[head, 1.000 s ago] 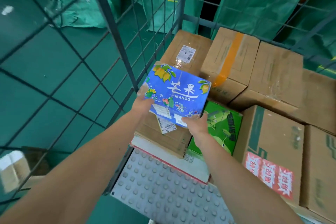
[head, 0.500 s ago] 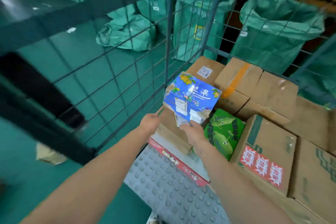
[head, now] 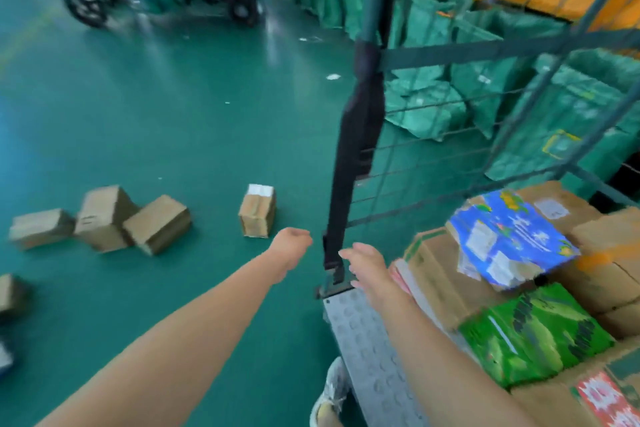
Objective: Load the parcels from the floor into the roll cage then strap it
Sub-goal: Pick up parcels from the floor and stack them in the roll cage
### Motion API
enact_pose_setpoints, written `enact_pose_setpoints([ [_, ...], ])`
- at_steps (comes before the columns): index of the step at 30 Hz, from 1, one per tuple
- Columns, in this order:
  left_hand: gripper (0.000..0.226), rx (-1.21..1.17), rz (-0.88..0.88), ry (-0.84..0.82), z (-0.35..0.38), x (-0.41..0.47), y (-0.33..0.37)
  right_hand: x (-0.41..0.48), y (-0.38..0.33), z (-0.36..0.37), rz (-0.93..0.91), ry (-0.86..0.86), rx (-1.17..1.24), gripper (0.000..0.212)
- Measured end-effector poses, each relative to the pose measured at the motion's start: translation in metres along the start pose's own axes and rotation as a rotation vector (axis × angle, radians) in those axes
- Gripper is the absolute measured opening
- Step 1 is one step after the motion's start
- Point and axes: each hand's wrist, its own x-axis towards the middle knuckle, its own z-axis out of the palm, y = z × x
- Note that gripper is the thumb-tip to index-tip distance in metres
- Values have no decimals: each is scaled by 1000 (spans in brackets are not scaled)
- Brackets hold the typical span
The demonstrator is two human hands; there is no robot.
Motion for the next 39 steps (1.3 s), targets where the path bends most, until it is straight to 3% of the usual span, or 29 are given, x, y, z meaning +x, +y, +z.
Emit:
enact_pose_setpoints([
  [8, 11, -112, -57, 252, -113, -18, -37, -12, -36, 105, -77, -213, -178, 63],
  [12, 35, -156, -129, 317, -144, -1, -51, 6, -53, 135, -74, -270, -230, 68],
  [22, 44, -195, -171, 382, -204, 97, -9, 101, -133, 194, -60, -309, -299, 71],
  [31, 44, -185, -205, 457, -273, 175, 13, 171, -197, 259, -51, -382, -361, 46],
  [39, 44, -236, -256, 463, -382, 276, 20, 260, -245, 387, 11, -383, -412, 71],
])
